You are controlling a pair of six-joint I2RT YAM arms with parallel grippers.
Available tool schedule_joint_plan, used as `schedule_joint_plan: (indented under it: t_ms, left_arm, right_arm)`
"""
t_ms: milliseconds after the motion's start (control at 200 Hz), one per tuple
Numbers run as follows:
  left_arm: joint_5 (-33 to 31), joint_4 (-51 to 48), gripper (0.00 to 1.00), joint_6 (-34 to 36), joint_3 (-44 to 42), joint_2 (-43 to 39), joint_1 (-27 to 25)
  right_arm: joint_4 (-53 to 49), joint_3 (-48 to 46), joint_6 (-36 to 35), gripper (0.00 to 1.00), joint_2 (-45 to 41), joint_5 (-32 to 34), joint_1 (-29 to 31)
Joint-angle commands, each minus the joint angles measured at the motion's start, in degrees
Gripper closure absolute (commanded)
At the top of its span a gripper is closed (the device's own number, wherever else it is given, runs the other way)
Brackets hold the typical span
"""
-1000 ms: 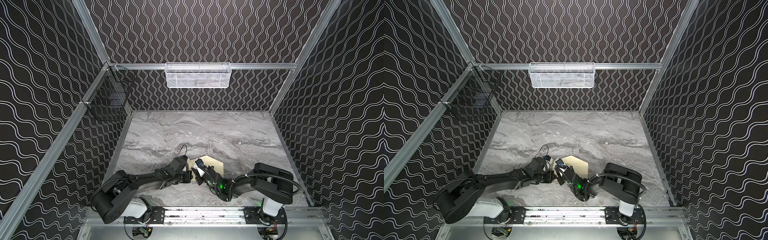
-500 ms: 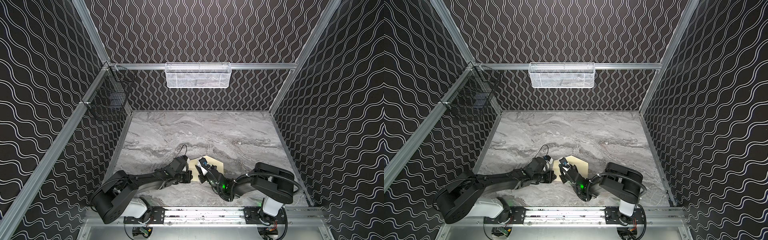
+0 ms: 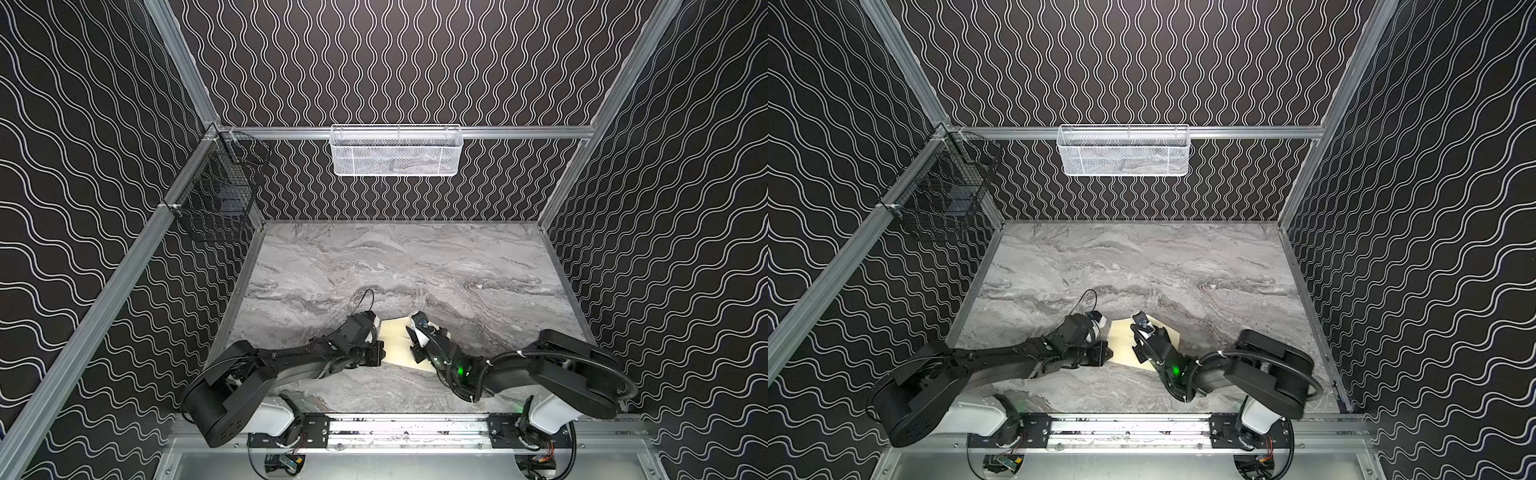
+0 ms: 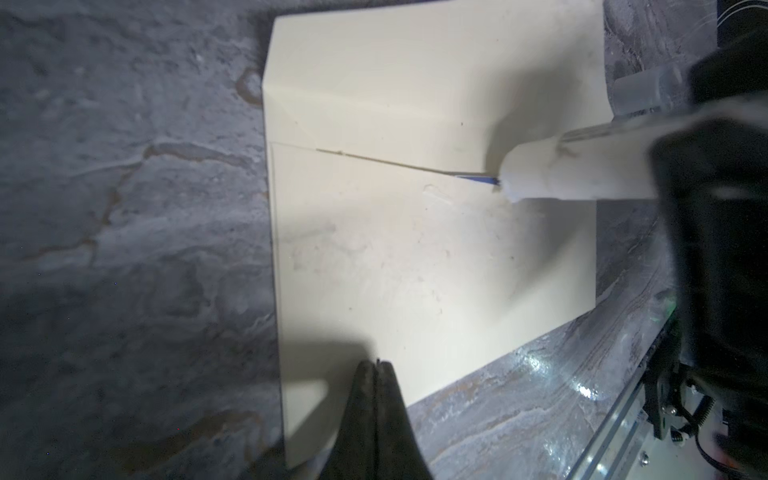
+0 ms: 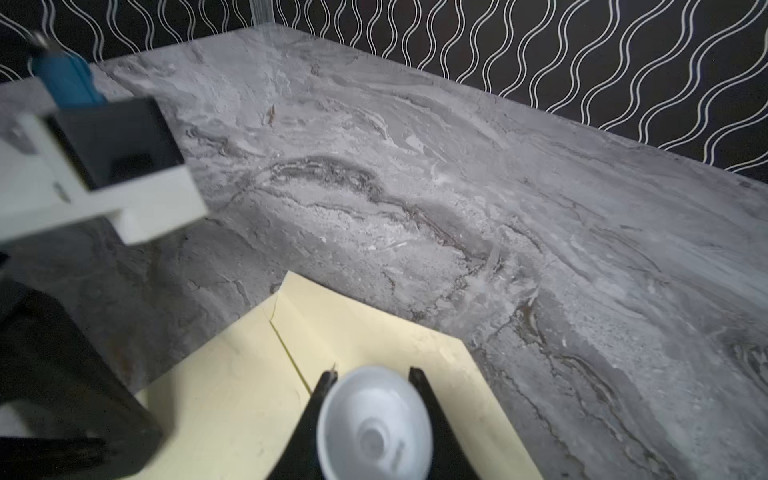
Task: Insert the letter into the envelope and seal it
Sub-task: 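Press the glue stick tip onto the flap again with the right gripper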
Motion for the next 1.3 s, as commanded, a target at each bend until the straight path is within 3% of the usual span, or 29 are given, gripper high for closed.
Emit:
schedule_joint_plan:
  t_ms: [0, 125, 265, 641, 1001, 1291]
  left_arm:
    - [-2.61, -9.06, 1.00, 0.38, -0.49, 1.13, 0.00]
    - [-2.29, -8.45, 1.00, 0.23, -0.66, 1.44, 0.00]
    - [-2.30, -8.58, 1.00, 0.31, -0.83, 0.93, 0.00]
    - [-2.07, -8.87, 1.00, 0.74, -0.77, 0.61, 0.00]
    - [-1.64, -8.00, 1.00, 0.62, -1.44, 0.22, 0.00]
    - [-1.64, -7.67, 1.00, 0.60, -1.37, 0.58, 0.00]
  right_arm:
    - [-2.82, 1.69, 1.52, 1.00, -2.15, -5.83, 0.39]
    - [2.62, 3.11, 1.06, 1.00, 1.94, -7.68, 1.56]
    - [2.05, 6.73, 1.63, 1.00, 5.97, -9.86, 1.78]
    - [5.94, 11.36, 0.43, 1.00, 15.15, -9.62, 1.14]
    - [4.62, 9.22, -0.50, 1.00, 13.75, -6.47, -3.07]
    - [5.14, 11.04, -0.64, 1.00, 10.76, -11.98, -0.90]
